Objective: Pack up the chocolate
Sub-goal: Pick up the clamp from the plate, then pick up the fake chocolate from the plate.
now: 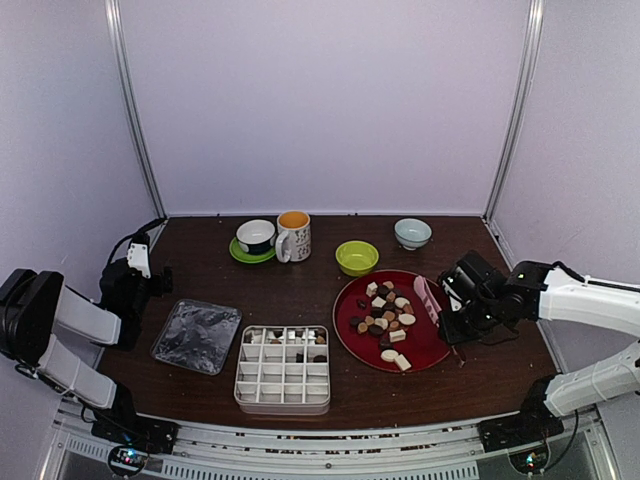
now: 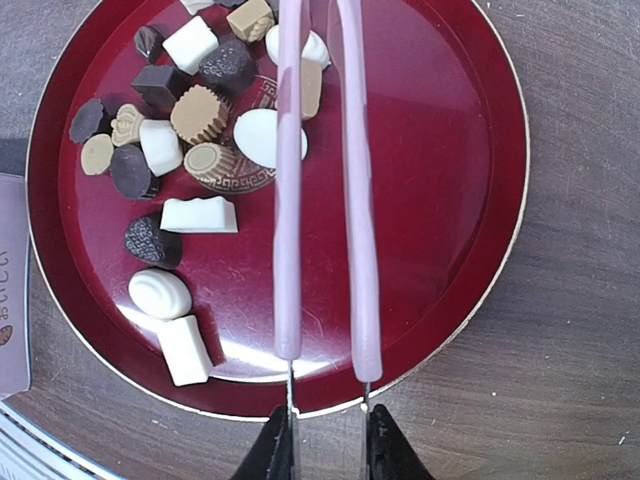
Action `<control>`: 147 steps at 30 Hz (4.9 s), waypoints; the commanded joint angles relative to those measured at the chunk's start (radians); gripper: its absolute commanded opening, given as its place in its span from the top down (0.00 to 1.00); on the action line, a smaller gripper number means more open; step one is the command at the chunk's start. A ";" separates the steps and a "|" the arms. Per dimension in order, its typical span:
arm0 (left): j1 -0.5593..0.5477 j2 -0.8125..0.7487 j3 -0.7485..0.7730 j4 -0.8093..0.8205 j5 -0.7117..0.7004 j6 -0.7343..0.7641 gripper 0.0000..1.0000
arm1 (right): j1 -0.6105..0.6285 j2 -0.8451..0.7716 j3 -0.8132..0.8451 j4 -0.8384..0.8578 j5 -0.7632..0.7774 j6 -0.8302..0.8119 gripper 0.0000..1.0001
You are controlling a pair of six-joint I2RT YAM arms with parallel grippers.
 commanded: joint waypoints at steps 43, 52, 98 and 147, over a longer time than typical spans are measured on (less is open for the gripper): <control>0.010 -0.001 0.016 0.026 -0.006 -0.001 0.02 | 0.007 -0.030 0.011 -0.085 -0.114 -0.012 0.75; 0.009 -0.001 0.016 0.027 -0.004 -0.001 0.02 | 0.007 -0.025 0.005 -0.069 -0.118 -0.008 0.75; 0.009 -0.001 0.016 0.028 -0.006 -0.001 0.02 | 0.007 -0.033 0.007 -0.084 -0.122 -0.006 0.76; 0.009 0.000 0.016 0.027 -0.005 -0.001 0.02 | 0.085 0.075 0.193 -0.391 -0.228 -0.118 0.69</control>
